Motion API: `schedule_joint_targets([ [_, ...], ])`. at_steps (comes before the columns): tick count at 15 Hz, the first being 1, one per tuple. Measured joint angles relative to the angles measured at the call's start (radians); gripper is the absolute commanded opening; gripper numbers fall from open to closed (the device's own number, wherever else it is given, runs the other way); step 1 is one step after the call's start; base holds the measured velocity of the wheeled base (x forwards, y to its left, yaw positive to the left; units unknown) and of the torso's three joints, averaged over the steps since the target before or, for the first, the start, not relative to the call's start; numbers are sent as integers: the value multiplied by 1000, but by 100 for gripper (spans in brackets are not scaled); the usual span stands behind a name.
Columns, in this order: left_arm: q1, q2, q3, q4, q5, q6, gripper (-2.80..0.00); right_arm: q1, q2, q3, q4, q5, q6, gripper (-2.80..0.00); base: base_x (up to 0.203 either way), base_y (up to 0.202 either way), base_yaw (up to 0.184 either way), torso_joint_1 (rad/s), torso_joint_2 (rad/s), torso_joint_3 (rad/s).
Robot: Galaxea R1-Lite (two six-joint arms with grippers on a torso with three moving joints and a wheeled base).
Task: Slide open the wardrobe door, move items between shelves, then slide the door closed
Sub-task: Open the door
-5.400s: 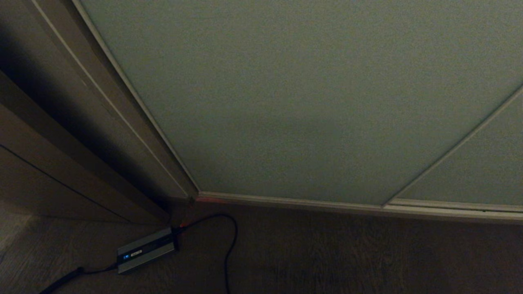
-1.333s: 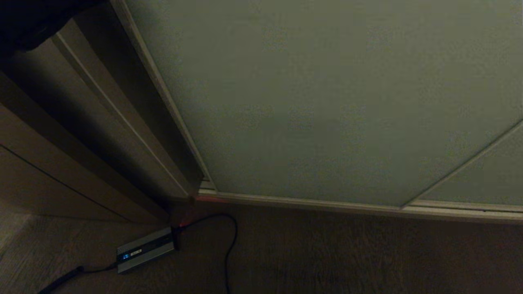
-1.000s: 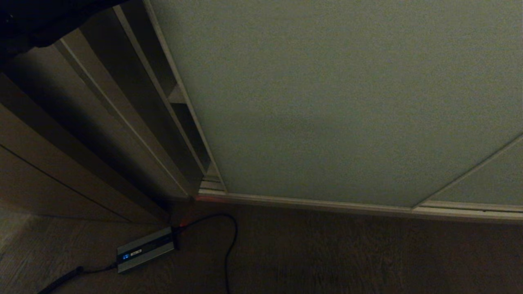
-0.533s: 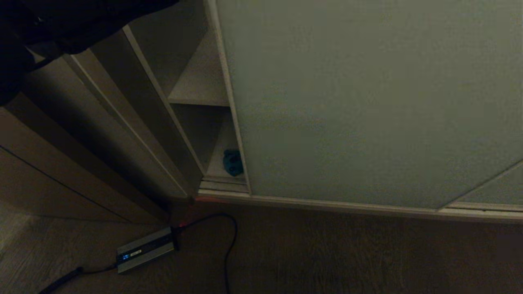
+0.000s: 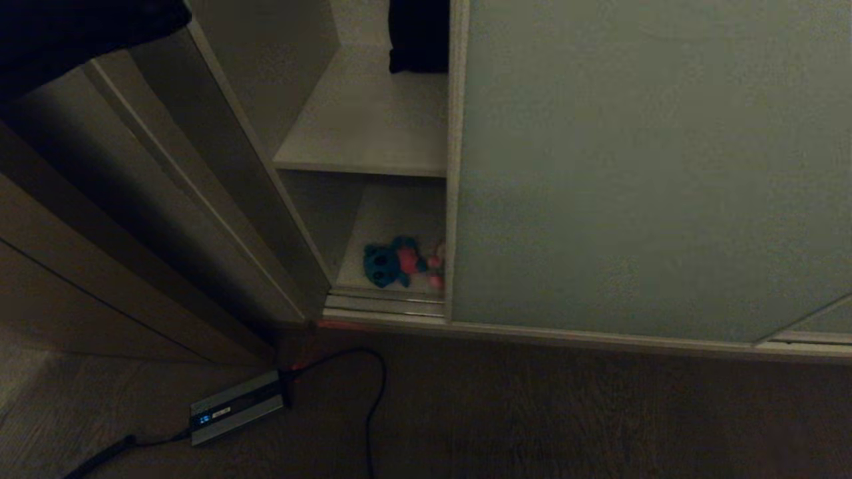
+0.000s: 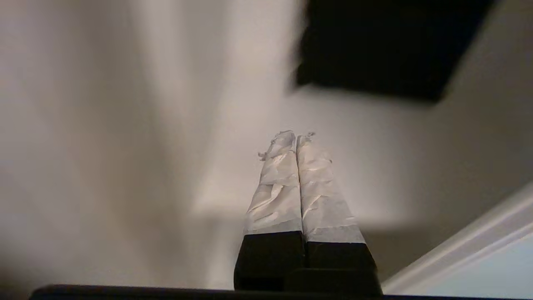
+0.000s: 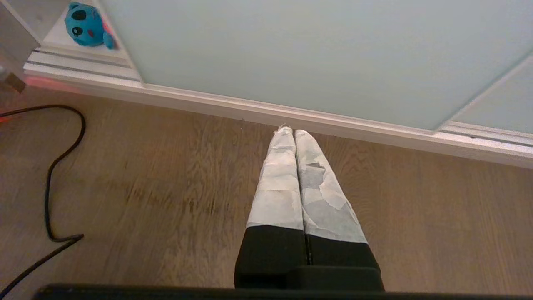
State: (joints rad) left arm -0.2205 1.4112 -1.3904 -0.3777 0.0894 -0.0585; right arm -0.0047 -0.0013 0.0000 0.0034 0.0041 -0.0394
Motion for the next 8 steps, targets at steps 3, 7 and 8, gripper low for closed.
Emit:
schedule_joint_targets([
  [3, 104, -190, 193, 180, -45, 10, -280, 0, 0, 0, 0, 0, 0, -280, 0, 0, 0, 0, 0, 0],
  [7, 178, -560, 574, 356, -133, 17, -280, 0, 0, 0, 0, 0, 0, -280, 0, 0, 0, 0, 0, 0],
  [8, 188, -662, 678, 382, -147, 21, -280, 0, 0, 0, 0, 0, 0, -280, 0, 0, 0, 0, 0, 0],
])
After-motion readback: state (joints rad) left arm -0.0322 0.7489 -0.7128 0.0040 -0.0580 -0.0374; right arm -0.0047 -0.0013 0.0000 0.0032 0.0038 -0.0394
